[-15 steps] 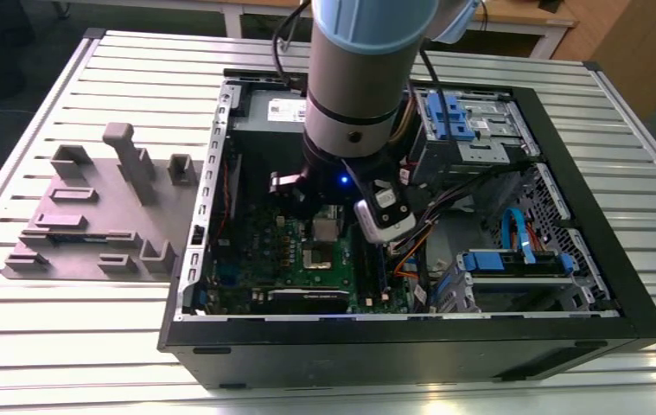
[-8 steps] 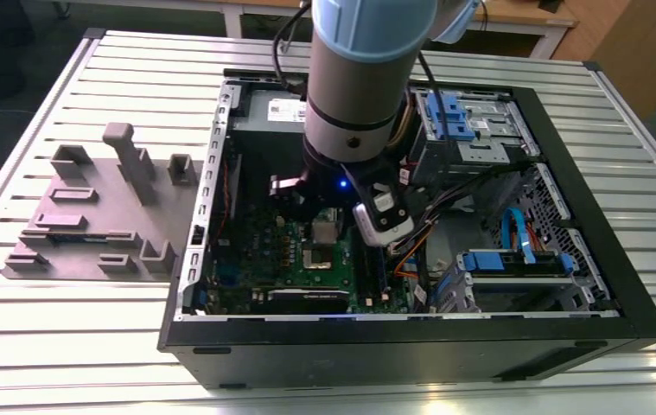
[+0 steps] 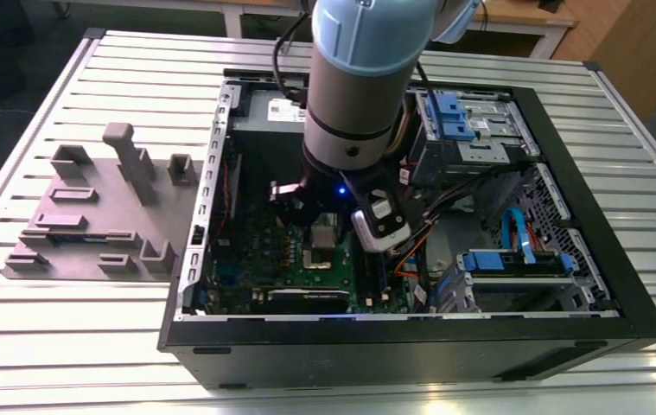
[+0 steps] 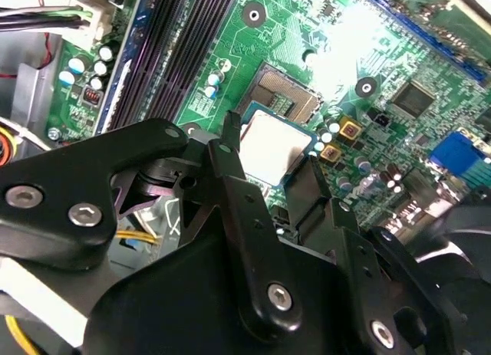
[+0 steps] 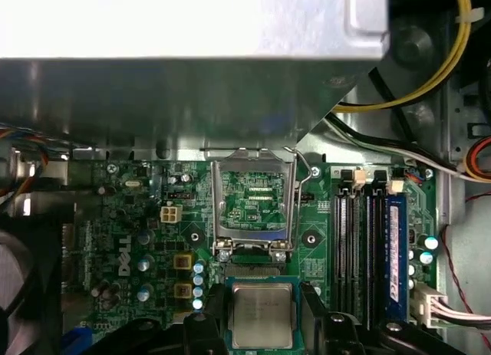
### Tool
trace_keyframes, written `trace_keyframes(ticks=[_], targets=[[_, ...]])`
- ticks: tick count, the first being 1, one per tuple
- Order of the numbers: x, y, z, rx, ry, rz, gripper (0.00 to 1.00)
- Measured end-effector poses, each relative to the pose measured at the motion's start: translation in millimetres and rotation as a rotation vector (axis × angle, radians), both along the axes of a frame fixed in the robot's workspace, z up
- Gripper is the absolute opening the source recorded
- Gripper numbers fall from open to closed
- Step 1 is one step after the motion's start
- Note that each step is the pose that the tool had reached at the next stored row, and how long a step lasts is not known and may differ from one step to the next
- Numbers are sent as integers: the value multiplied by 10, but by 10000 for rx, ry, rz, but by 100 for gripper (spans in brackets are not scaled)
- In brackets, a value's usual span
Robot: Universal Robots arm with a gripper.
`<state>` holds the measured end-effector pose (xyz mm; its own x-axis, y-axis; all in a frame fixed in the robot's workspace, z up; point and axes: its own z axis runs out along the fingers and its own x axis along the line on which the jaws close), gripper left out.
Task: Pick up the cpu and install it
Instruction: 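Place the cpu into insertion slot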
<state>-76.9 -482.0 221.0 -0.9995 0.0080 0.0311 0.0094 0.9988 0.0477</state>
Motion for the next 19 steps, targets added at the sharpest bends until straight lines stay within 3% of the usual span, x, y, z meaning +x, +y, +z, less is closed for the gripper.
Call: trace_keyframes(ticks=[5, 11, 13, 19], targets=[[-2, -5, -89, -1, 13, 36, 47], [-12, -68, -166, 0, 33, 139, 47], [-16, -70, -190, 0, 34, 140, 47], [-18, -70, -200, -1, 34, 139, 47]])
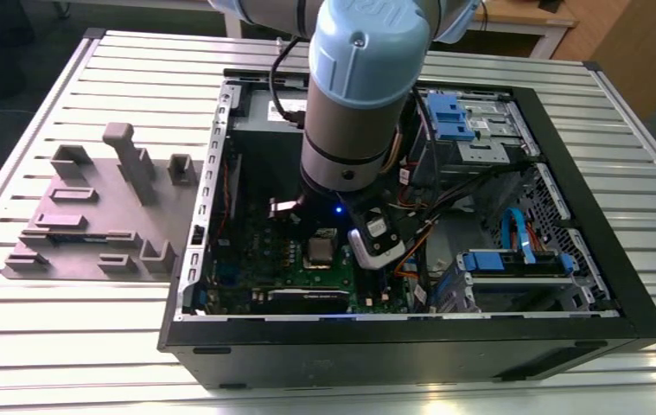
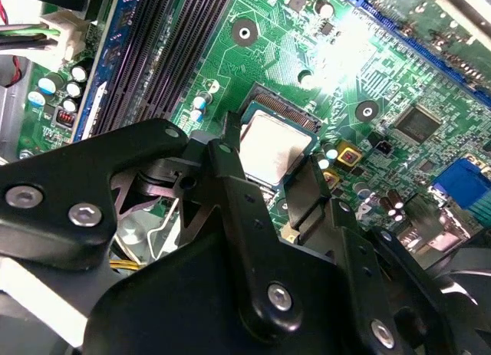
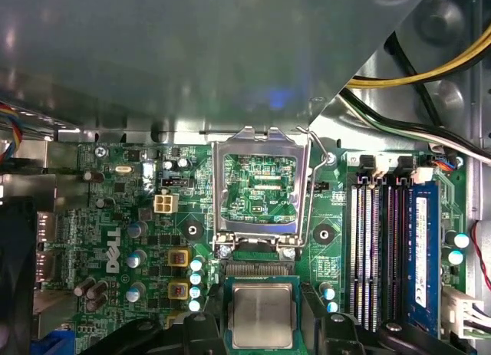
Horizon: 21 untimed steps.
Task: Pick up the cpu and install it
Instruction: 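Place the cpu into insertion slot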
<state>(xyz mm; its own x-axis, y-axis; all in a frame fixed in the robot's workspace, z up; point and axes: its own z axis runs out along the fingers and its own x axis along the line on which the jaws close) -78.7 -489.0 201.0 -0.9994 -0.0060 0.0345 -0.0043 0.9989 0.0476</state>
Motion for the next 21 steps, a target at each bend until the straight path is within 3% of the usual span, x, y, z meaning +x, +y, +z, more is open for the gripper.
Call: trace_keyframes(ticks=[21], targets=[[-17, 0, -77, 0, 1, 0, 47]])
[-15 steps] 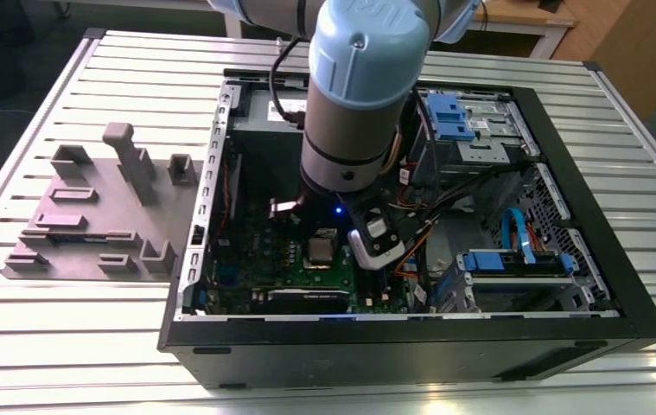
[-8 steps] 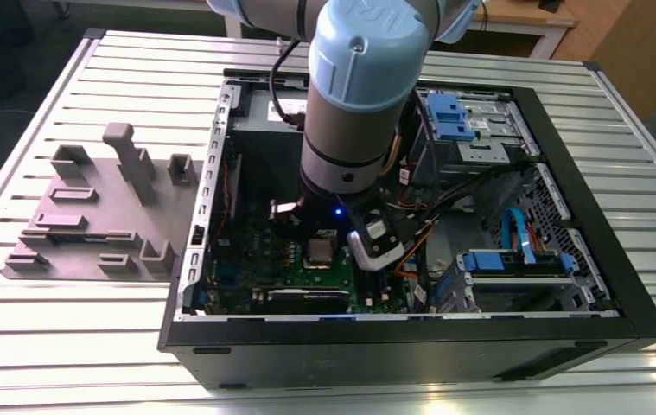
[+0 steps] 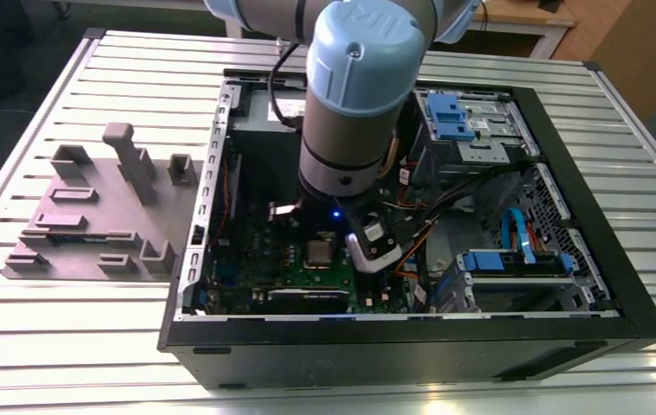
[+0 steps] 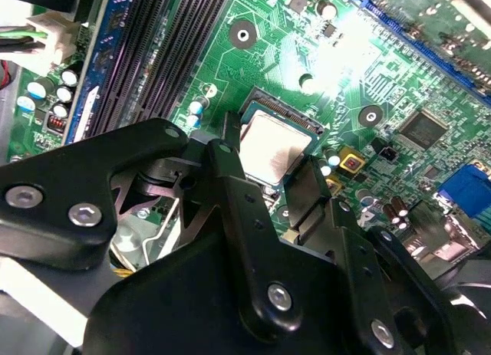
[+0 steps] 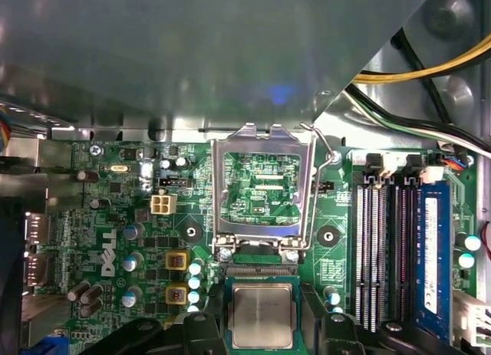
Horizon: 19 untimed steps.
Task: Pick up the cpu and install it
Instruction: 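Place the cpu into insertion slot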
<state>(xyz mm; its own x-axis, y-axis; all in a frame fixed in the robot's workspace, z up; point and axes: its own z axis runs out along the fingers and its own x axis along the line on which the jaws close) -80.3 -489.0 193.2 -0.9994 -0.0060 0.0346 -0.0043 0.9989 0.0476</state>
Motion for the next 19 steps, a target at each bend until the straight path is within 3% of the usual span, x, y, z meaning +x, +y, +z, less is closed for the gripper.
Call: trace_keyframes(ticks=[9, 19], targets=[[-19, -2, -53, -10, 4, 0, 47], [-17, 2, -42, 14, -6, 0, 47]])
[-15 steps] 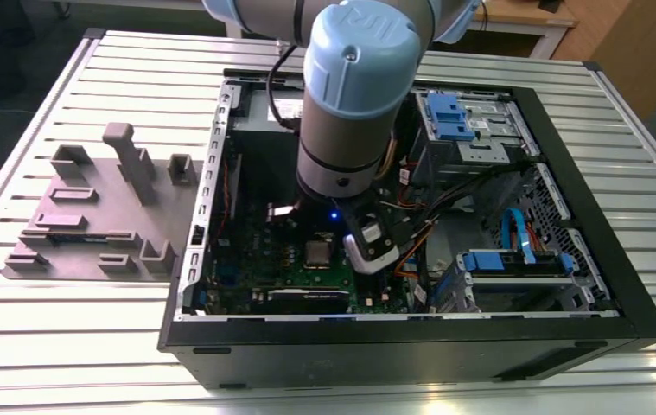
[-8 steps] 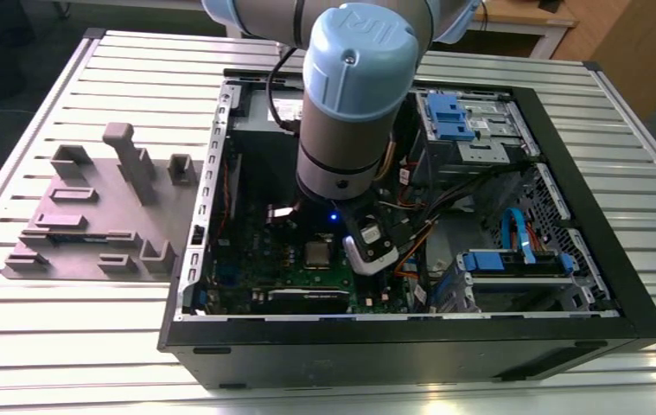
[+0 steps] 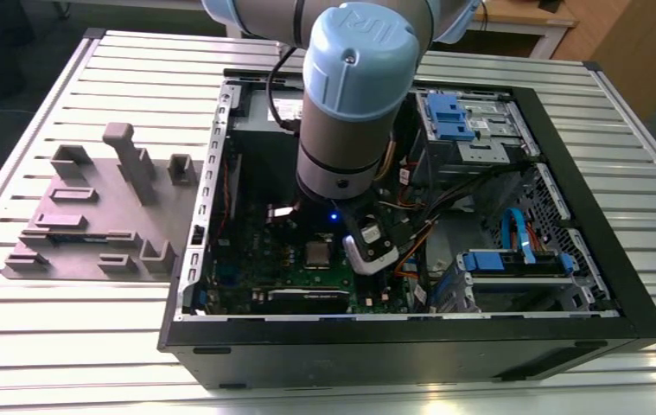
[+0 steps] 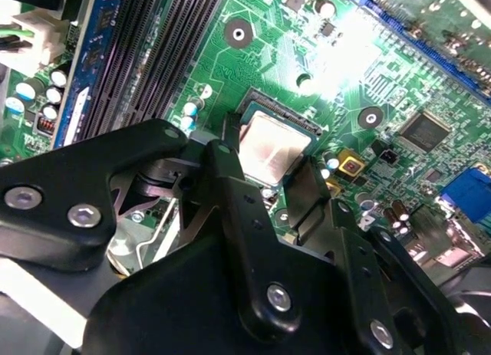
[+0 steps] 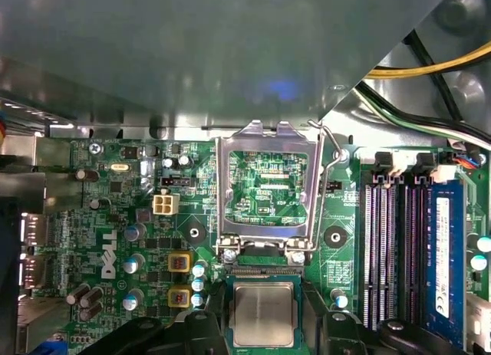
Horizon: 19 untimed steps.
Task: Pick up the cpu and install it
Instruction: 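Place the cpu into insertion slot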
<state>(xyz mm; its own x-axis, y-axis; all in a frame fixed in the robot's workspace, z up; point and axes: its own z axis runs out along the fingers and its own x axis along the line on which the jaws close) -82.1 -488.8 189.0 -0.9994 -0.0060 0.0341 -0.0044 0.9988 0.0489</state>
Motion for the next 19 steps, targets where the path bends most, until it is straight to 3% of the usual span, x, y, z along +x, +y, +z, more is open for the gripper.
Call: trace_keyframes(ticks=[7, 19], targets=[[-1, -2, 32, -11, 5, 0, 47], [-1, -8, -12, -18, 8, -8, 47]])
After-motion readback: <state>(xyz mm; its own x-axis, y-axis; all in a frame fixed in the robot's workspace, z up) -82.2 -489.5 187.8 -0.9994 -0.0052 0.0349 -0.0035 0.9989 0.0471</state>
